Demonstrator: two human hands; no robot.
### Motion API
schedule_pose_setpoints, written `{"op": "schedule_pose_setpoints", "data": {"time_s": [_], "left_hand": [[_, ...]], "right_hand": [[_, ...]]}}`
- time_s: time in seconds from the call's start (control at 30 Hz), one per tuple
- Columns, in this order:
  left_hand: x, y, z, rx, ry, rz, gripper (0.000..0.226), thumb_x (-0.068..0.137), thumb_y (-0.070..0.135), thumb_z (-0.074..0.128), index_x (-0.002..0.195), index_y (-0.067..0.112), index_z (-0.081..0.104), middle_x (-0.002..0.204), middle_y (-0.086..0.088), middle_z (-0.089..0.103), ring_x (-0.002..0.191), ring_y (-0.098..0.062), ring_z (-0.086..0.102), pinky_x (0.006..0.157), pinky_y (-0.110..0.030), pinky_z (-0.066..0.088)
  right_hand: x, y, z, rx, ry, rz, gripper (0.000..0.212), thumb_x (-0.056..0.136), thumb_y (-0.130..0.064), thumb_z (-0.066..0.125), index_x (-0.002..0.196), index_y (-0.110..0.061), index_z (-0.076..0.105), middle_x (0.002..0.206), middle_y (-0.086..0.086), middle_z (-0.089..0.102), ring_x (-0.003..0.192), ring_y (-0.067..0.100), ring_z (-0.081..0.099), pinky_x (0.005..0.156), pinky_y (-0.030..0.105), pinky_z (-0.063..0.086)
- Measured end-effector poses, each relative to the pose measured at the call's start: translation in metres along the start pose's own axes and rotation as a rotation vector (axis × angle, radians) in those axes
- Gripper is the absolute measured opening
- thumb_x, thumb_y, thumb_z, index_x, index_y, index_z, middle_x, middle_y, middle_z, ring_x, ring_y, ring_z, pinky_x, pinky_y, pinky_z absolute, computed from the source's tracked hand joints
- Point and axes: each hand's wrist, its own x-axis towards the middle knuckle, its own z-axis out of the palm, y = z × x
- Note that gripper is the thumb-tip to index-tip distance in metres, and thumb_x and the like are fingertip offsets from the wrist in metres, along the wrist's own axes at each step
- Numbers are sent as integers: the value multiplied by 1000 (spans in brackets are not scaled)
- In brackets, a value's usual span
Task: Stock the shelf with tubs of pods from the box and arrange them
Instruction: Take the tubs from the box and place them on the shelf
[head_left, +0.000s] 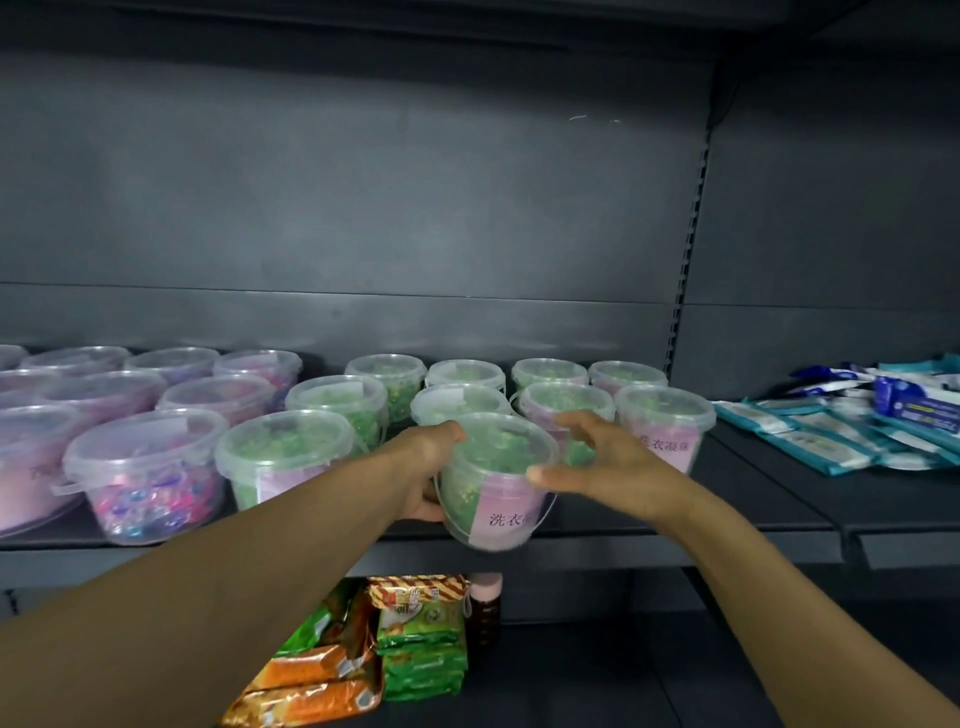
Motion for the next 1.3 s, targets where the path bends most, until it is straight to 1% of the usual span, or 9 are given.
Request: {"op": "schedule_pose_setpoints", "data": {"time_s": [0.1, 0.23, 0.3, 0.37, 0.47, 0.6, 0.77, 0.93, 1.3], "left_hand": [[-1, 3, 9, 0, -14, 57, 24, 97, 11, 41, 78, 11, 54, 75, -8, 60, 67, -21, 58, 67, -36, 51], [6, -2, 16, 5, -43, 123, 18, 98, 16, 46, 89, 7, 58, 84, -8, 62, 81, -21, 60, 75, -33, 51], [11, -9, 15, 142, -11, 176, 28, 98, 28, 45, 112, 8, 57, 107, -11, 62, 103, -25, 57, 83, -34, 44], [15, -16, 10, 341, 56, 276, 34, 98, 32, 43, 119, 9, 56, 121, -13, 59, 112, -28, 54, 87, -32, 41], [11, -27, -3, 625, 116, 433, 34, 96, 31, 47, 124, 12, 52, 122, -8, 57, 109, -24, 55, 91, -29, 42], [-3, -41, -25, 909, 102, 588, 47, 92, 29, 55, 134, 14, 42, 128, -12, 57, 112, -25, 57, 94, -32, 46], [-29, -66, -66, 1126, 149, 675, 51, 88, 30, 59, 133, 15, 41, 132, -10, 54, 118, -28, 52, 94, -42, 47], [-60, -114, -127, 1241, 224, 636, 48, 87, 31, 57, 131, 19, 42, 129, -6, 55, 117, -28, 53, 92, -43, 47], [-97, -271, -325, 1275, 314, 249, 39, 92, 33, 48, 129, 22, 42, 122, -6, 59, 108, -30, 57, 81, -37, 46]], "right_hand": [[-5, 1, 6, -17, -86, -2, 80, 69, -33, 82, 136, -23, 39, 112, -19, 51, 98, -4, 53, 76, 7, 43], [-1, 10, 7, -99, 50, 16, 81, 70, -35, 80, 137, -19, 38, 124, -5, 53, 111, 12, 52, 88, 22, 45], [4, 11, 7, -124, 54, 42, 82, 72, -38, 77, 140, -19, 35, 131, -1, 51, 114, 14, 50, 90, 24, 42], [6, 11, 10, -168, 58, 63, 82, 74, -45, 74, 141, -20, 33, 136, 2, 47, 119, 18, 48, 98, 32, 43], [3, 9, 21, -369, 135, 55, 76, 80, -53, 63, 142, -20, 31, 144, 7, 35, 131, 28, 36, 108, 45, 34], [-14, -10, 41, -681, 288, -81, 72, 88, -48, 54, 145, -18, 24, 152, 9, 15, 140, 31, 11, 114, 44, 15], [-35, -48, 86, -701, 263, -284, 67, 88, -42, 57, 142, -13, 31, 149, 11, 25, 140, 28, 16, 113, 39, 19], [-52, -71, 160, -647, 141, -392, 60, 89, -36, 56, 140, -13, 34, 142, 7, 35, 133, 26, 29, 109, 34, 25], [-93, -116, 403, -633, -242, -397, 48, 92, -35, 51, 133, -15, 39, 130, 5, 42, 119, 26, 47, 93, 36, 40]]}}
